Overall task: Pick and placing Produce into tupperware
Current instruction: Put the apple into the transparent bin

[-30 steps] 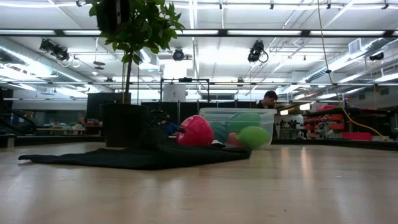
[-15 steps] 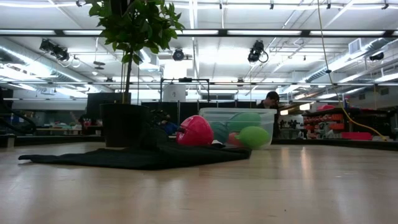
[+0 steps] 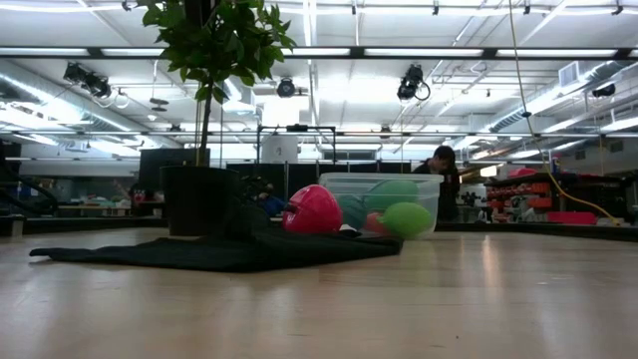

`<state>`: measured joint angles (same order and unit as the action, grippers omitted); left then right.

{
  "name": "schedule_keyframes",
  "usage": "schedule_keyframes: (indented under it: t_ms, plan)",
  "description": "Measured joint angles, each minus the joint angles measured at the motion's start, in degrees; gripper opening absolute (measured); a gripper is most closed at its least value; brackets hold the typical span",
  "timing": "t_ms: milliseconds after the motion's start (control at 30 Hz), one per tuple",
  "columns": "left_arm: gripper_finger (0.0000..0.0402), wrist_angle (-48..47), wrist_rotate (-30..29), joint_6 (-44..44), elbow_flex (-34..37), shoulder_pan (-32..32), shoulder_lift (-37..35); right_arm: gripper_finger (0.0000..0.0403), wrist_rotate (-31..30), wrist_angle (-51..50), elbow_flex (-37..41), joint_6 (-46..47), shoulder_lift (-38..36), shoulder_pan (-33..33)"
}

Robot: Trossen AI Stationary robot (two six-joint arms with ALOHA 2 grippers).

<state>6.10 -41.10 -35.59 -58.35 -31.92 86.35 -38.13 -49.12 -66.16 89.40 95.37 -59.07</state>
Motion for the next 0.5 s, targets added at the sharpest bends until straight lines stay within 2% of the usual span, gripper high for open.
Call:
schedule_keyframes:
  t_ms: [367, 500]
  plan:
    - [0.0024, -0.6, 0.9, -6.0, 0.0, 1.7, 0.0, 0.0011, 0.0, 0.0, 0.0, -0.5, 0.0, 0.1]
    - [0.003, -3.7, 1.9, -6.1, 0.1, 1.9, 0.0, 0.0011, 0.0, -0.1, 0.0, -0.5, 0.0, 0.1]
